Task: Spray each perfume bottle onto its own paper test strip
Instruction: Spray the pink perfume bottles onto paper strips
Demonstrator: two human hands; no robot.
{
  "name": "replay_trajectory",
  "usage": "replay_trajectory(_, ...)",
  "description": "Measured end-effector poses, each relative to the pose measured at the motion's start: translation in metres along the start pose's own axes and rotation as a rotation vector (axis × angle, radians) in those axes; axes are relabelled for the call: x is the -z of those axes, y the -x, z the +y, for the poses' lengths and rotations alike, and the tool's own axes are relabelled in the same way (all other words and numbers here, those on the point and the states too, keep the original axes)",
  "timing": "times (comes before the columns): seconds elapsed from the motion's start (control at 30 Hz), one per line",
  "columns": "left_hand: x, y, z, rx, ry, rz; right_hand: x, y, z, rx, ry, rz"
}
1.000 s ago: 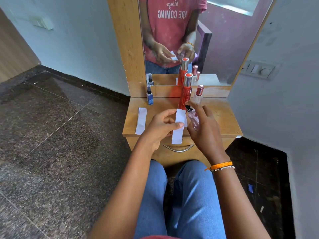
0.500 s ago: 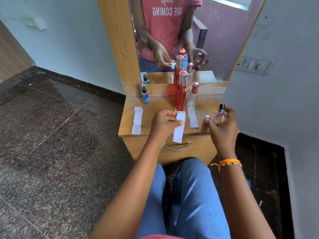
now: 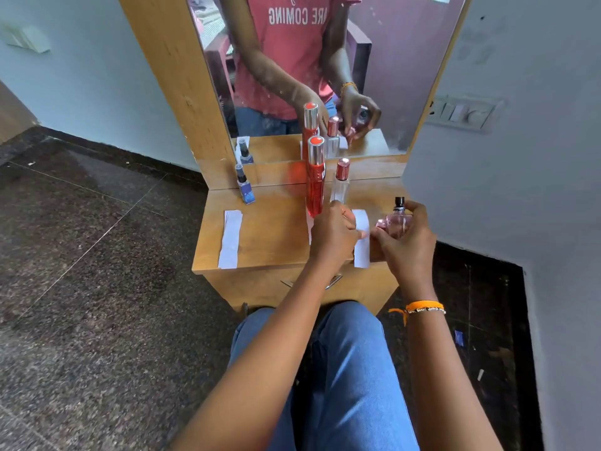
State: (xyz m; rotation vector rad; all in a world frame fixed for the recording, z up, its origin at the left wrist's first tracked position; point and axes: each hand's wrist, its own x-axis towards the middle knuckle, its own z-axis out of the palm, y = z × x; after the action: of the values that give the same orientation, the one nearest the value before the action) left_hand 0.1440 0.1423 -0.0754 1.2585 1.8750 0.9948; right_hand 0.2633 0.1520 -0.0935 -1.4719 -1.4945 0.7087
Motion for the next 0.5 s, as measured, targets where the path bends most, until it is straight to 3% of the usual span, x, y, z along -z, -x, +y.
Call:
replay_trajectory(0.23,-0.012,0.020,0.004,-0.209,-0.319,0.177,0.001,0.001,0.005,-0.007,-0.037,0.025)
replay_trajectory(0.4,-0.010,0.032,-0.013,-0.276,-0.506,0.031,0.001,0.000,0.008,-0.059,-0.066,0.064)
replay_trajectory(0.5,-0.011,0.028,-0.013,-0.262,-0.501,0.061,0.001,-0.001,0.009,-0.061,-0.086,0.059)
